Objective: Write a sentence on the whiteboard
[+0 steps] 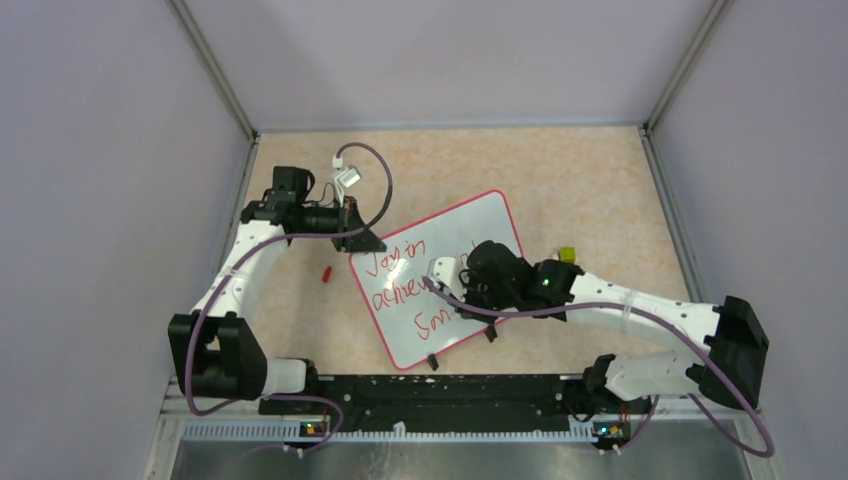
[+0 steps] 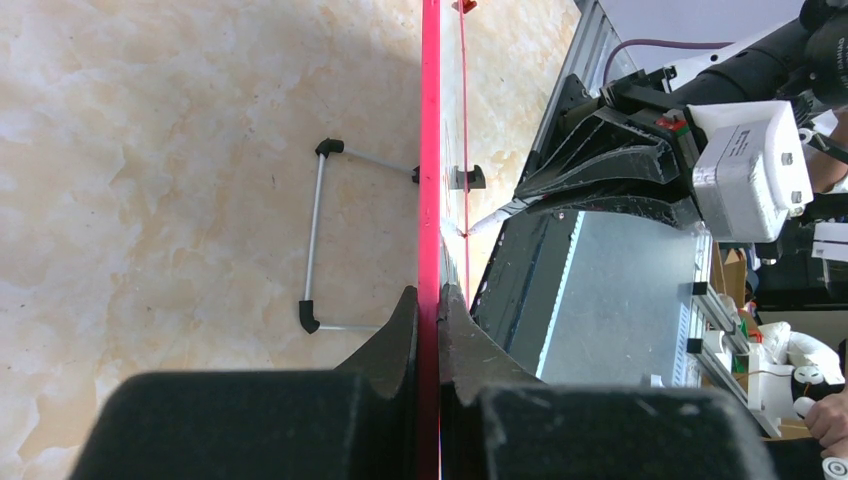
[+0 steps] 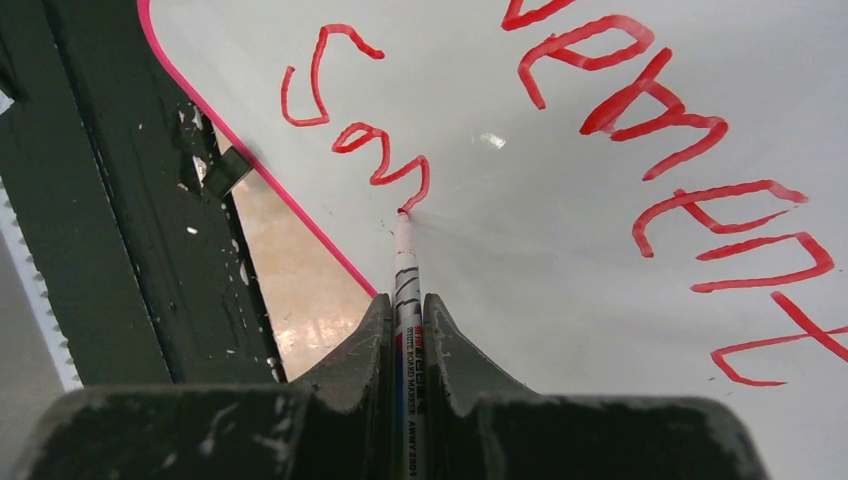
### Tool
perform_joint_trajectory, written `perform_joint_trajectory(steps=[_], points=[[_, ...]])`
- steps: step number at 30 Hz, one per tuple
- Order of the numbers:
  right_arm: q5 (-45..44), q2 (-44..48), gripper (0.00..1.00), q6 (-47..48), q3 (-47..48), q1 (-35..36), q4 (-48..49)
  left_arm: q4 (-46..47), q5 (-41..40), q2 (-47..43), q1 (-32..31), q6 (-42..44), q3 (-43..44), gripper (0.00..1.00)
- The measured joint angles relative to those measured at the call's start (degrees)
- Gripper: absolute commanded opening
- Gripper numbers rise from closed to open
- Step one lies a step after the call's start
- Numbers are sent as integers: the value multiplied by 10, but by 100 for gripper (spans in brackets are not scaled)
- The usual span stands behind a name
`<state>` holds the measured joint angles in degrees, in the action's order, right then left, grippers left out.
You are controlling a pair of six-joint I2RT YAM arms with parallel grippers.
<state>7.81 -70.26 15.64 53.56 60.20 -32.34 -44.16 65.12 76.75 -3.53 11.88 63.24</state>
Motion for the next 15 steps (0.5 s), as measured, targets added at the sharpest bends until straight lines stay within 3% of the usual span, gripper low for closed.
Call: perform_joint_trajectory(steps=[15], points=[[-6, 28, 0, -2, -2, -14, -18, 0, 0, 0, 0, 0, 0, 0]])
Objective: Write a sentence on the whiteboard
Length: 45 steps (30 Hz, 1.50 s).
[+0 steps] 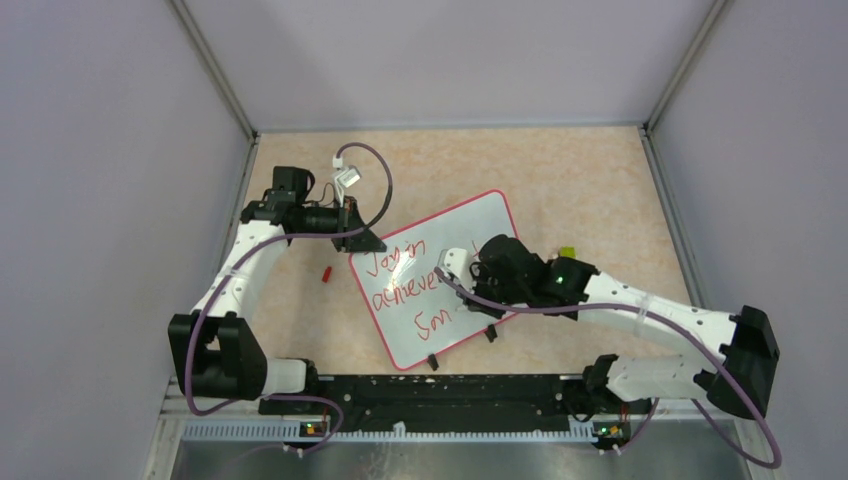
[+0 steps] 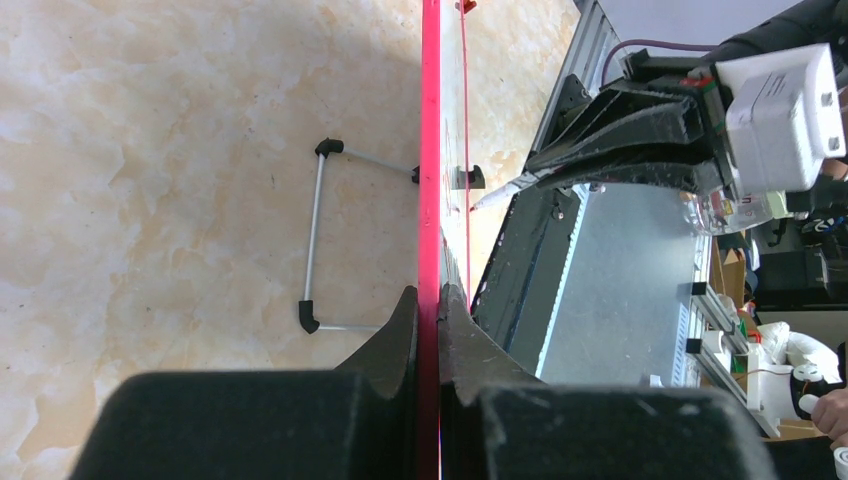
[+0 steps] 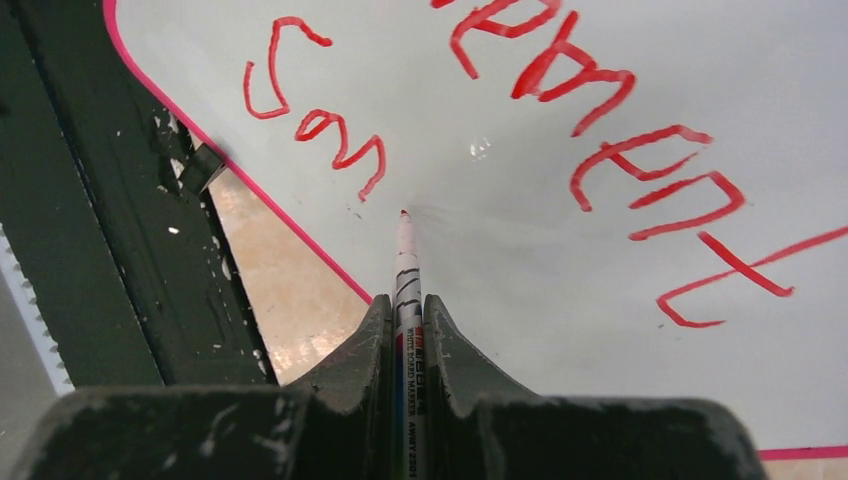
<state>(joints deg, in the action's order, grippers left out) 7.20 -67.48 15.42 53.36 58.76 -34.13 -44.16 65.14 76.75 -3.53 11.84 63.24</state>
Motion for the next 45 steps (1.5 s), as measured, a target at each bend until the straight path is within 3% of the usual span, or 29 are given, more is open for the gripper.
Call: perform_joint_trajectory(steps=[9, 45], points=[[-15, 13, 0, -13, 0, -23, 2, 0, 0, 0, 0, 0, 0, 0], [13, -17, 0, 0, -6, -3, 11, 0, 0, 0, 0, 0, 0, 0]])
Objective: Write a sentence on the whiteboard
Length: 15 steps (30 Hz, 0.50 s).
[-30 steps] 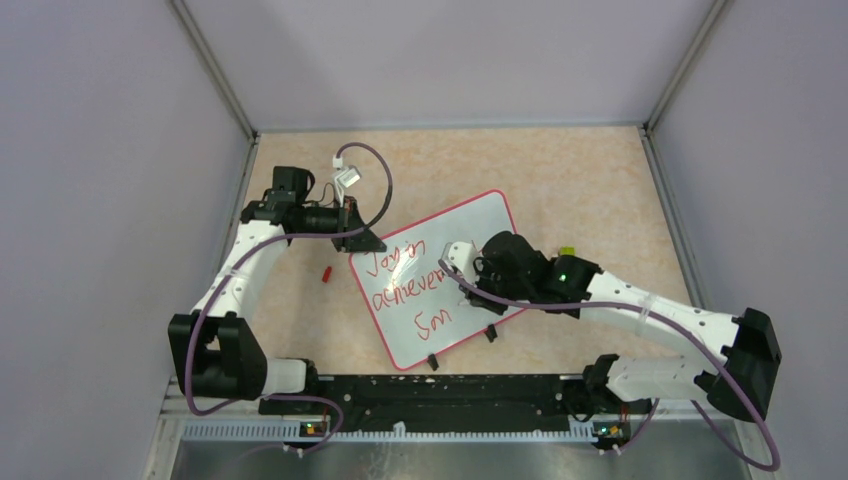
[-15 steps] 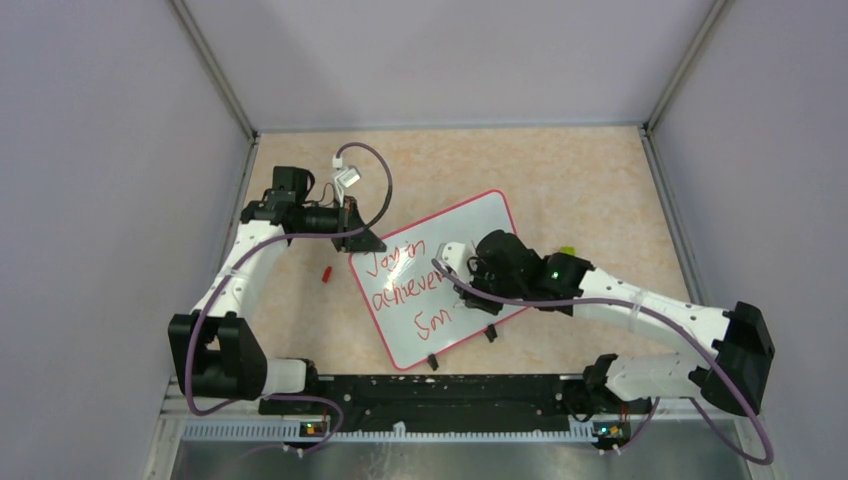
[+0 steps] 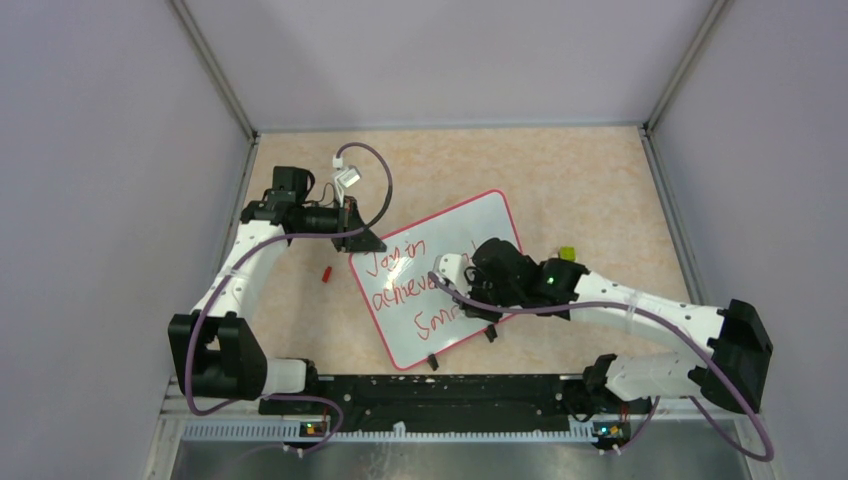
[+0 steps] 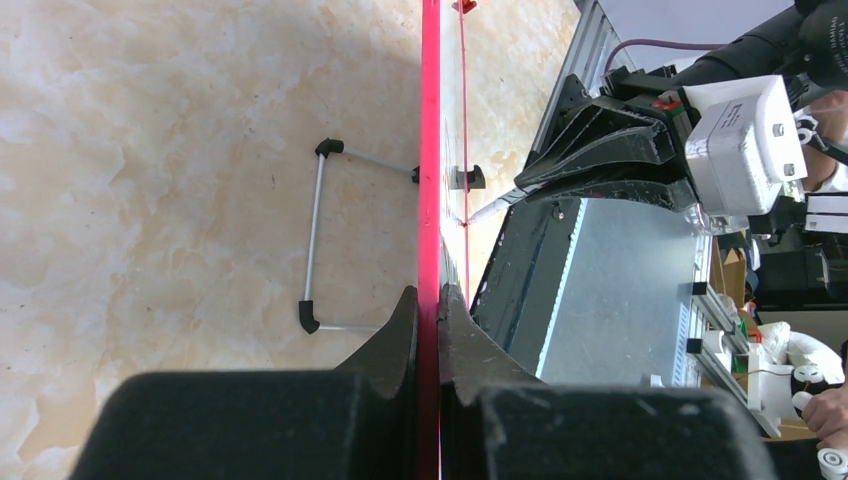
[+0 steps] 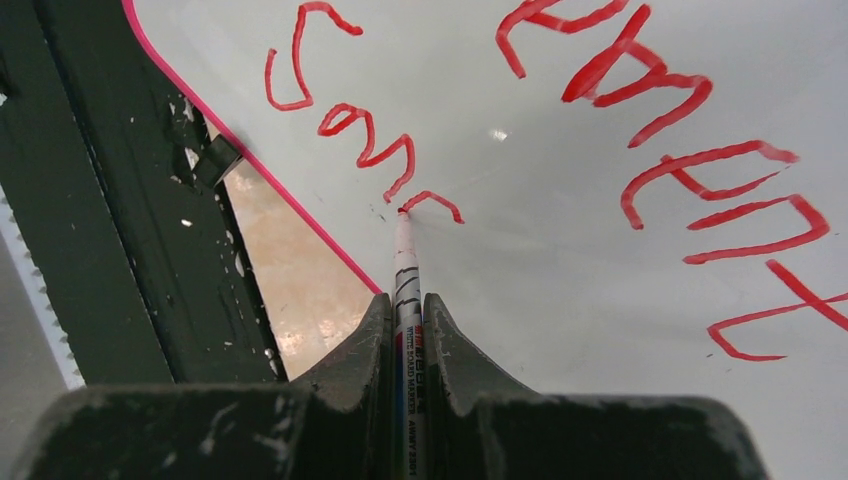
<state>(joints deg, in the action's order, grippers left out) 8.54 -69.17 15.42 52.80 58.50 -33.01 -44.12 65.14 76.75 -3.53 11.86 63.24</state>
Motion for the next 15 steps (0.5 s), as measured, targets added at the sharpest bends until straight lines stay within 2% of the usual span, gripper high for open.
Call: perform_joint_trajectory(steps=[15], points=[[-9, 11, 0, -6, -3, -20, -14, 0, 0, 0, 0, 0, 0, 0]])
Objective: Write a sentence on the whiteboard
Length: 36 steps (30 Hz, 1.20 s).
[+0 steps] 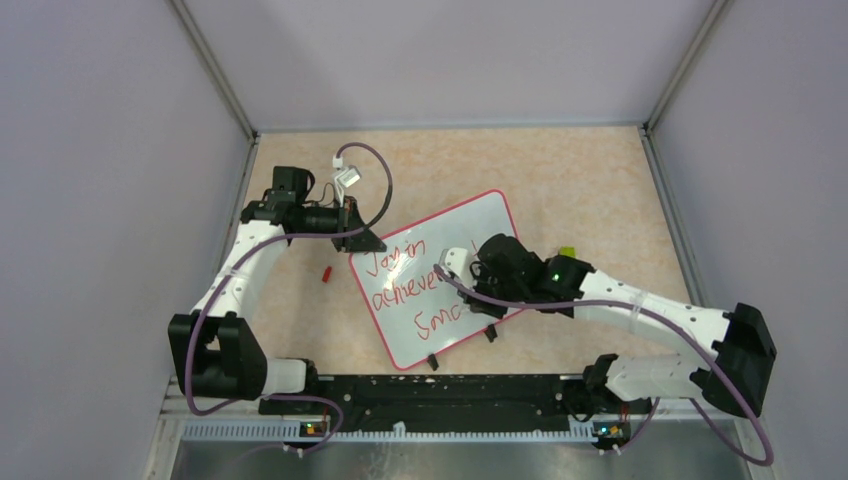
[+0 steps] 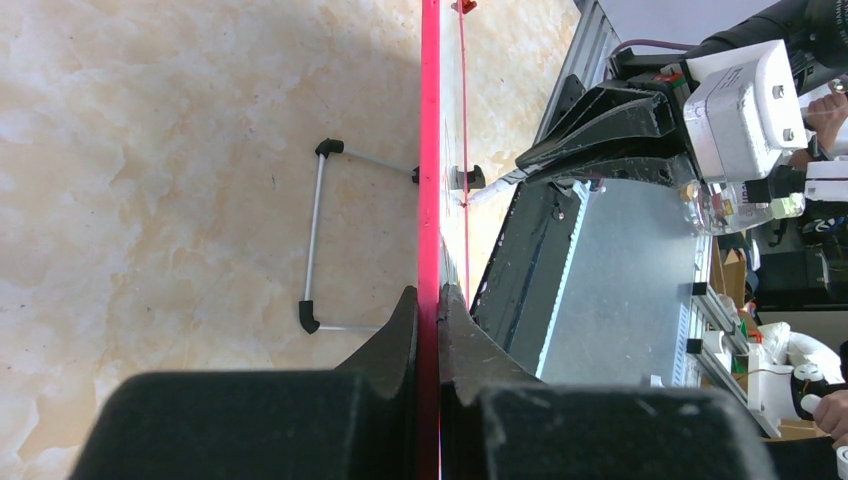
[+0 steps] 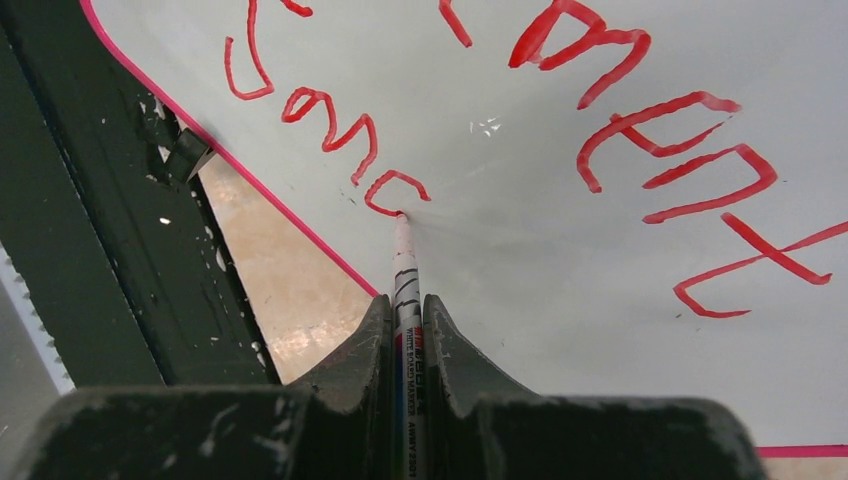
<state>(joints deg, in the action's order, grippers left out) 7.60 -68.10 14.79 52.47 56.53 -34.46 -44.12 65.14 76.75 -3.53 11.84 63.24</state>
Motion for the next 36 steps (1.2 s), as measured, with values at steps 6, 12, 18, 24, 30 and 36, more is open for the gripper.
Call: perform_joint_trajectory(steps=[6, 12, 18, 24, 30, 36], points=[[-13, 1, 0, -5, 12, -3, -5, 0, 0, 0, 0, 0, 0, 0], [-19, 1, 0, -9, 20, -9, -5, 0, 0, 0, 0, 0, 0, 0], [-16, 2, 0, -4, 17, -9, -3, 0, 0, 0, 0, 0, 0, 0], [2, 5, 0, 2, -5, -9, -8, 0, 0, 0, 0, 0, 0, 0], [5, 5, 0, 7, -7, -9, -12, 0, 0, 0, 0, 0, 0, 0], [-5, 10, 0, 12, 12, -10, -31, 0, 2, 0, 0, 0, 0, 0]])
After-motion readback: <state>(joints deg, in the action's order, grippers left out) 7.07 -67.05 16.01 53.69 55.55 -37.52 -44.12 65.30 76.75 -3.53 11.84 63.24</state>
